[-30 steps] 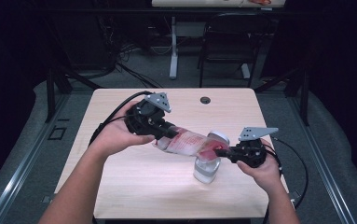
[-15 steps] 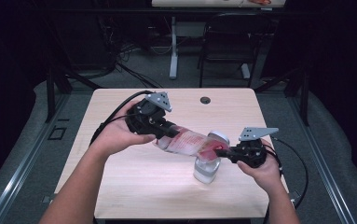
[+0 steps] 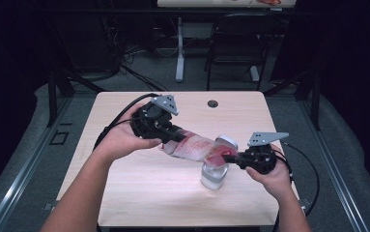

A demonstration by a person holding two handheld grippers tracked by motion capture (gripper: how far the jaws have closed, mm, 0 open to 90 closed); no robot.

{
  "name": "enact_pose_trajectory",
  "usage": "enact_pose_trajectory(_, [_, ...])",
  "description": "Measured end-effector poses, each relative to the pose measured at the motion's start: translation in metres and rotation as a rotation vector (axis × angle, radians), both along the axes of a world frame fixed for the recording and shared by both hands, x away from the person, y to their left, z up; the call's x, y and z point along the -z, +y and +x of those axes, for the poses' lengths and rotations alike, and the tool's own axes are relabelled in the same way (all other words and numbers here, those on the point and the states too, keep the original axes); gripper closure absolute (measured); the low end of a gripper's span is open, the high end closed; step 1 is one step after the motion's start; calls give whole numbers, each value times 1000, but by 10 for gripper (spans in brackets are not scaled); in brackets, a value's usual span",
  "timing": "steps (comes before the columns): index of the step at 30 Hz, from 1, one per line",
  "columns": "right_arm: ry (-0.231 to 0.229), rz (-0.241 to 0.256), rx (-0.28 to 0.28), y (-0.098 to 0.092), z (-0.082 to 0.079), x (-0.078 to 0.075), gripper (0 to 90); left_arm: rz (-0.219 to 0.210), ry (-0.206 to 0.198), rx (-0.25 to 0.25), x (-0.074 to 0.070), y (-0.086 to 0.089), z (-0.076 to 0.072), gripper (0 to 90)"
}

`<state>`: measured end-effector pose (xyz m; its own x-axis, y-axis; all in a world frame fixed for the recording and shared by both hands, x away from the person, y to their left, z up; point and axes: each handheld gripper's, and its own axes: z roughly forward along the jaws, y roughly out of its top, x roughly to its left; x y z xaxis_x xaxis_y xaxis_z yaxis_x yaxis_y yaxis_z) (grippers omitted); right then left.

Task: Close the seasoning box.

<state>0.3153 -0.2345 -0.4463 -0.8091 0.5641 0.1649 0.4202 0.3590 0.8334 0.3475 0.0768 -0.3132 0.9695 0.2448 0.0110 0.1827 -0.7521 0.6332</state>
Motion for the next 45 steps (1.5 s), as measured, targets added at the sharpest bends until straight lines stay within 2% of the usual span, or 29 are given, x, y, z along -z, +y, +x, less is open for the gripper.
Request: enact_pose_trajectory(45, [6, -1, -1, -2, 1, 2, 895, -1, -6, 9, -2, -4, 2, 773])
